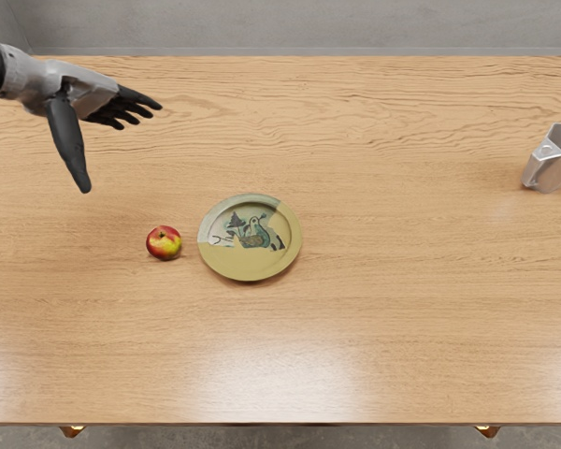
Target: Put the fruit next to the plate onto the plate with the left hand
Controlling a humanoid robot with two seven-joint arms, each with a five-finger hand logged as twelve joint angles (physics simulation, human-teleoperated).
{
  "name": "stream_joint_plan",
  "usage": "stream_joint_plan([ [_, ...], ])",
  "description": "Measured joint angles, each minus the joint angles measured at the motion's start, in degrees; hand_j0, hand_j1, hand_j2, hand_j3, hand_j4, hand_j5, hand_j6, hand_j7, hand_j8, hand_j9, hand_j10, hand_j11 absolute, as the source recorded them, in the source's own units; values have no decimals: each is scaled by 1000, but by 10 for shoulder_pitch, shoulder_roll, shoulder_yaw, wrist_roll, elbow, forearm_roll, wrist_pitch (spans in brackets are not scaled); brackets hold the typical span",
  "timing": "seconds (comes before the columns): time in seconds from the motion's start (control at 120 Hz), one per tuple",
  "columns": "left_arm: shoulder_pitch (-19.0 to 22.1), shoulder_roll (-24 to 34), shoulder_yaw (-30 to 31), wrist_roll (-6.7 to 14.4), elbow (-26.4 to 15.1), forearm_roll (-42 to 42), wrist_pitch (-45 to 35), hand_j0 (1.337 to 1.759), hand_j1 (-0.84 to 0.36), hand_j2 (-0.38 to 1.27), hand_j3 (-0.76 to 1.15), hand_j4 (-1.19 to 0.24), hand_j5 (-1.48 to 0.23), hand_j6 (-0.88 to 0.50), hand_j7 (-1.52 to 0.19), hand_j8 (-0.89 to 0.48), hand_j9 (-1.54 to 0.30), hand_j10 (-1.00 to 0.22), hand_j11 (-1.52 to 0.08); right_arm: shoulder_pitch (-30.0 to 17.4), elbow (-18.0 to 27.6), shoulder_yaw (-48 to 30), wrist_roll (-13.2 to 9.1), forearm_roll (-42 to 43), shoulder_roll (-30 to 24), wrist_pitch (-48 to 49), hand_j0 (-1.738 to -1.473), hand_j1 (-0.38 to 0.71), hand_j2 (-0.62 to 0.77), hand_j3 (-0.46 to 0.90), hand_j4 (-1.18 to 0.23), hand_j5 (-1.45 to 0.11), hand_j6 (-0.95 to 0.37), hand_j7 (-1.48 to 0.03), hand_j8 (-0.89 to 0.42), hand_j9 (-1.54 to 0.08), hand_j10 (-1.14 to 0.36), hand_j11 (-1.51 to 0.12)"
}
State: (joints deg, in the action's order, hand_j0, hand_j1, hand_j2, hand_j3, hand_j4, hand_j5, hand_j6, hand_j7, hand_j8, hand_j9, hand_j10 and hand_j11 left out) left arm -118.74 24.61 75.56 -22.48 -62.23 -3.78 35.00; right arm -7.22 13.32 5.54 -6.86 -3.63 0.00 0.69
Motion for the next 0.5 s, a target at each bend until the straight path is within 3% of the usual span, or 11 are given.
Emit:
stream_joint_plan([
  [0.225, 1, -3, -5, 0, 2, 1, 0, 1658, 343, 1, 0, -6, -7, -6, -7, -6, -7, -6, -7, 0, 0, 0, 0, -2, 0, 1, -1658, -331, -3, 0, -15, -19, -15, -19, -15, -19, -15, -19],
  [0.258, 18, -9, -6, 1, 15, 5, 0, 1658, 343, 1, 0, -6, -7, -6, -7, -6, -7, -6, -7, 0, 0, 0, 0, -2, 0, 1, -1658, -331, -3, 0, -15, -19, -15, -19, -15, -19, -15, -19],
  [0.308, 26, -43, -6, 6, 47, 21, 0, 1658, 343, 2, 0, -6, -7, -6, -7, -6, -7, -6, -7, 0, 0, 0, 0, -2, 0, 1, -1658, -331, -3, 0, -15, -19, -14, -19, -15, -19, -15, -19],
  [0.358, 2, -124, 2, 15, 61, 33, 0, 1658, 343, 2, 0, -7, -7, -7, -7, -7, -7, -6, -7, 0, 0, 0, 0, -2, 0, 1, -1658, -331, -3, 0, -15, -19, -14, -19, -14, -19, -15, -19],
  [0.425, -111, -221, 24, 22, -23, -4, -3, 1658, 343, 1, 0, -6, -6, -6, -6, -6, -6, -5, -6, 0, 0, 0, 0, -2, 0, 1, -1658, -331, -3, 0, -15, -19, -15, -19, -15, -19, -15, -19],
  [0.467, -138, -244, 34, 33, -99, -39, -56, 1658, 343, 0, 0, -5, -6, -5, -6, -5, -6, -5, -6, 0, 0, 0, 0, -2, 0, 1, -1658, -331, -3, 0, -15, -19, -15, -19, -15, -19, -15, -19],
  [0.5, -139, -246, 38, 61, -154, -88, -116, 1658, 343, 0, 0, -5, -6, -5, -6, -5, -6, -5, -6, 0, 0, 0, 0, -2, 0, 1, -1658, -331, -3, 0, -15, -19, -15, -19, -15, -19, -15, -19],
])
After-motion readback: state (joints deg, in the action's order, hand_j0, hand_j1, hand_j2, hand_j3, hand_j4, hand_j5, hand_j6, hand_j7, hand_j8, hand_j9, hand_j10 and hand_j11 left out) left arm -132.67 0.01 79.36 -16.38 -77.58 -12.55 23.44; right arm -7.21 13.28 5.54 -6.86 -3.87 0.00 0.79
